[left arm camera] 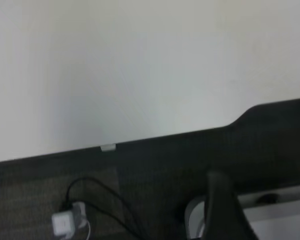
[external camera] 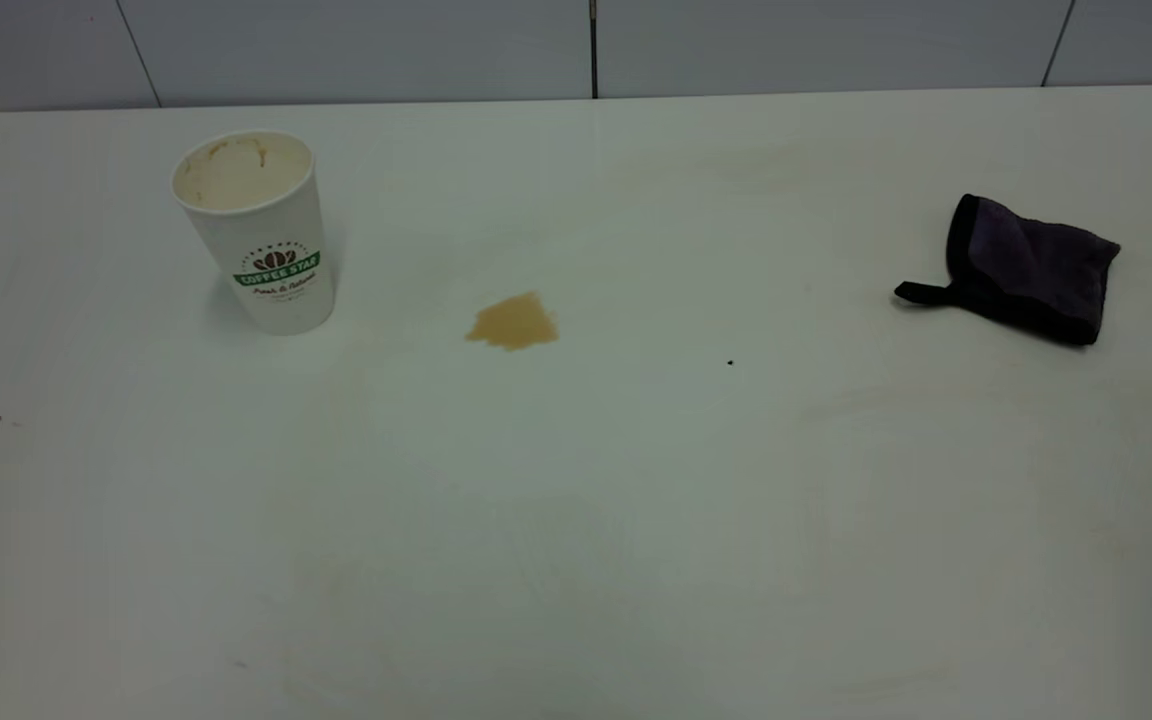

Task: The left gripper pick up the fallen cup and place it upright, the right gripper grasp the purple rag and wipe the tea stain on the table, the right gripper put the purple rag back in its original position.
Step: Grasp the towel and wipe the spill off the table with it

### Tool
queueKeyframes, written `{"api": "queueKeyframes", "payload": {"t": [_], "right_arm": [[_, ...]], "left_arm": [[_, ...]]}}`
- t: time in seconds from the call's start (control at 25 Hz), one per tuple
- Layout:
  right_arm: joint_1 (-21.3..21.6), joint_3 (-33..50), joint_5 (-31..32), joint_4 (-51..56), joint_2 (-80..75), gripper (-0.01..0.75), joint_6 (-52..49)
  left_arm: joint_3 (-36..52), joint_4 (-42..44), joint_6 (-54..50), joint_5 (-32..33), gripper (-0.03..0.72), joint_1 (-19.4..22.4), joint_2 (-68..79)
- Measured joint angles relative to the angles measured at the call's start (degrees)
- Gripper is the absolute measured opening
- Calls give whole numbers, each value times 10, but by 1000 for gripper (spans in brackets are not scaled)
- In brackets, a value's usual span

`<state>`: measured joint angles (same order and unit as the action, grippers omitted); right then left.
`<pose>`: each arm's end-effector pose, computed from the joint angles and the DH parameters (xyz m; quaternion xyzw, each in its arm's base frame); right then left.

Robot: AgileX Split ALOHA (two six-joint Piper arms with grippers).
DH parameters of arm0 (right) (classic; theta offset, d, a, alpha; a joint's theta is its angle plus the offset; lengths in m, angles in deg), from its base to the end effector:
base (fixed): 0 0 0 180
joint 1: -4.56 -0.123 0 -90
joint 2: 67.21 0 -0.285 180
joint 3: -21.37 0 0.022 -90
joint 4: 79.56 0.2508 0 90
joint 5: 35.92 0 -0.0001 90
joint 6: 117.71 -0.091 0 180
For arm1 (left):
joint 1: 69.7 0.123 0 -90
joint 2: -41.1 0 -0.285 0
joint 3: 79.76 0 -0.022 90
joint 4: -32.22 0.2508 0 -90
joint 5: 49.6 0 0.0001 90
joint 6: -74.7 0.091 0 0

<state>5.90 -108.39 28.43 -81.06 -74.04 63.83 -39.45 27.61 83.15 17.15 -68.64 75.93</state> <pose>-0.0069 -0.0020 0.2642 -0.0007 0.8721 -0.0254 0.4887 0.0590 -0.0056 0.3000 0.0579 0.9427 -0.0129 0.3284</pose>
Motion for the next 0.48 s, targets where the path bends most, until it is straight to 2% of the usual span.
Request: {"api": "queueKeyframes", "payload": {"t": [0.12,0.48], "right_arm": [[0,0,0,0,0,239,0],[0,0,0,0,0,239,0]], "left_arm": [[21,1,-1,0,438,0,-81],[81,27,-63,-4,438,0,-195]]}}
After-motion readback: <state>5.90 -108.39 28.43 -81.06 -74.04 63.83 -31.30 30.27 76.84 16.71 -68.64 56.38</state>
